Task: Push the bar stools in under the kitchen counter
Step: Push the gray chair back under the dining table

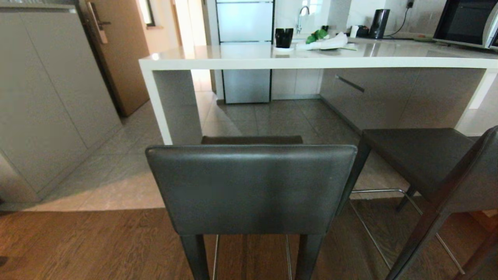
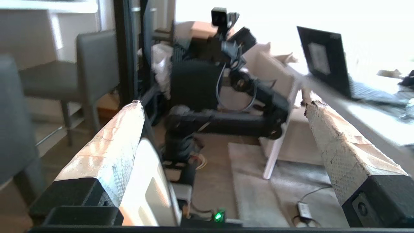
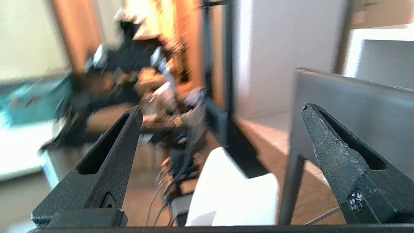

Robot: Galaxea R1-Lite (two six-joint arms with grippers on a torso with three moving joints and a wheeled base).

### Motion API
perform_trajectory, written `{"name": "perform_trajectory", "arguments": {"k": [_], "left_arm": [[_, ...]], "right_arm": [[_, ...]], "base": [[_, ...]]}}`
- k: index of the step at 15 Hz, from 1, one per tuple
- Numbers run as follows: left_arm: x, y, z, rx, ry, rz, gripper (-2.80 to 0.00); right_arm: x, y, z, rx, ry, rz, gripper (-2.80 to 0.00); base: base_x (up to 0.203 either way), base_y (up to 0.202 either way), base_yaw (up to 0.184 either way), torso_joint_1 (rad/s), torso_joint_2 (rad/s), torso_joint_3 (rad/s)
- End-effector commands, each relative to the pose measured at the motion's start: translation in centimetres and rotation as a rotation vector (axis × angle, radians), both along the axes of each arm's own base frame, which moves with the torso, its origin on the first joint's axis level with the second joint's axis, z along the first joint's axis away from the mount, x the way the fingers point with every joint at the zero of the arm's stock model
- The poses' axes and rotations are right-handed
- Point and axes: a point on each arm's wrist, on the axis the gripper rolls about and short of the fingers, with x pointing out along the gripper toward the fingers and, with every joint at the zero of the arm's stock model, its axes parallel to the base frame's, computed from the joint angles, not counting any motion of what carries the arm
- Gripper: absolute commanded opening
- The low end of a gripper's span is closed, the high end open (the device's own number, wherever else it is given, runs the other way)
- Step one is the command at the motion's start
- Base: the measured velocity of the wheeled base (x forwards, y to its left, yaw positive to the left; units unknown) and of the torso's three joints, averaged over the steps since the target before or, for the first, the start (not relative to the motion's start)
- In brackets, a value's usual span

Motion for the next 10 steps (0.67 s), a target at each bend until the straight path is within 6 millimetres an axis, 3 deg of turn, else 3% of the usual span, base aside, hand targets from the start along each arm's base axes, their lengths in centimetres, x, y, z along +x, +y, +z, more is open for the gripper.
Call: {"name": "perform_trajectory", "arguments": {"k": [1,3,6,8,10], "left_arm": [[-0.8,-0.1,-3.3,0.010,-0.035,0.005,0.00],[0.2,-0.1,-4.6,0.005,-0.060,0.028,0.00],[2.5,0.0,-6.3,-0.071,-0.100,0.133,0.00],[4.4,0.2,-6.8,-0.177,-0.051,0.293,0.00],[6.2,0.5,-7.3,-0.219,-0.024,0.557,0.00]], "right_arm": [[0.8,-0.1,-1.9,0.051,0.034,-0.053,0.00],[2.1,-0.3,-3.2,0.139,0.057,-0.187,0.00],[4.4,-0.5,-5.8,0.099,-0.012,-0.392,0.00],[5.5,-0.8,-7.1,0.096,-0.038,-0.562,0.00],[5.9,-1.0,-7.4,0.109,-0.055,-0.697,0.00]], "base": [[0.000,0.000,0.000,0.000,0.00,0.000],[0.000,0.000,0.000,0.000,0.00,0.000],[0.000,0.000,0.000,0.000,0.00,0.000],[0.000,0.000,0.000,0.000,0.00,0.000],[0.000,0.000,0.000,0.000,0.00,0.000]]}}
